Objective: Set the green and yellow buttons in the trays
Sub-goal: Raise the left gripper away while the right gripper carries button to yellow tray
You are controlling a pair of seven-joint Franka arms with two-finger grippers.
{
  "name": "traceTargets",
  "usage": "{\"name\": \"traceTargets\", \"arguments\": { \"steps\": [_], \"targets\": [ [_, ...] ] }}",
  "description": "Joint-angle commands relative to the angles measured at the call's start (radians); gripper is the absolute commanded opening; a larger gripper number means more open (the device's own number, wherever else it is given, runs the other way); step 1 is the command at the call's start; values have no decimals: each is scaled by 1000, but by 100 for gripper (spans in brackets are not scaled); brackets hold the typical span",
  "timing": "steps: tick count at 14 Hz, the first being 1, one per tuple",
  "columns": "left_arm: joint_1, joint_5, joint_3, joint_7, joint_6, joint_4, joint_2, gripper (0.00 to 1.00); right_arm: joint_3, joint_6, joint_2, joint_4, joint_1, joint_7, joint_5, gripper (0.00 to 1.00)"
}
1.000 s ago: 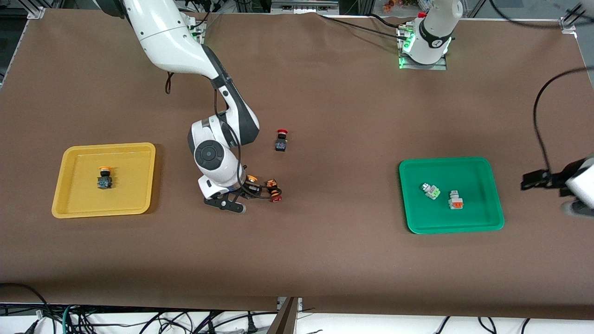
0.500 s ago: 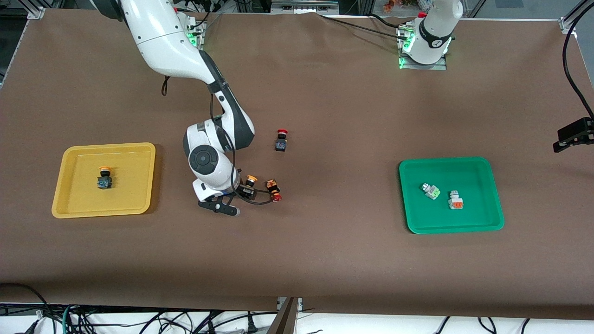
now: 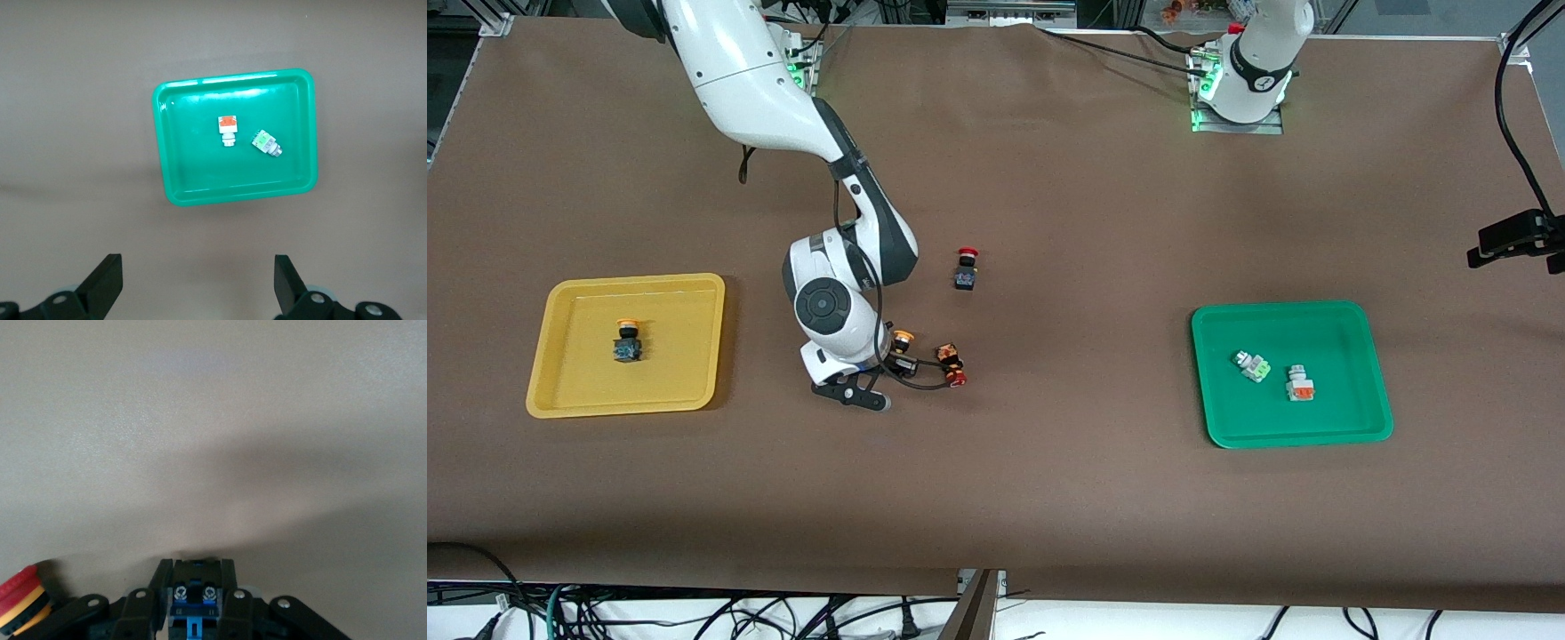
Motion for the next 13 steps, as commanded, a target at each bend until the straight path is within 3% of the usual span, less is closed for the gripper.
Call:
{"name": "traceTargets", "arguments": {
  "steps": [1,3,8,10,13],
  "targets": [
    [5,-22,-3,-41,-12,-19,-18,100,-5,-8,-9,4,-10,-57,5,0],
    [3,-11,-3,-43,-7,-21,-13,100,-9,-66,-40,8,-71,-157,6,0],
    [-6,-3,-3,-84,-1,-16,14,100,-38,-306,-134,9,-310,-621,2,0],
    [-3,-26,-3,-96,2,-14,24,100,-136,-356,-132,-3,-322,-735,2,0],
    [-24,-40,-11,-129,-5,-22,25,100,-229,-349,-124,-51,-323,-840,2,0]
  ]
}}
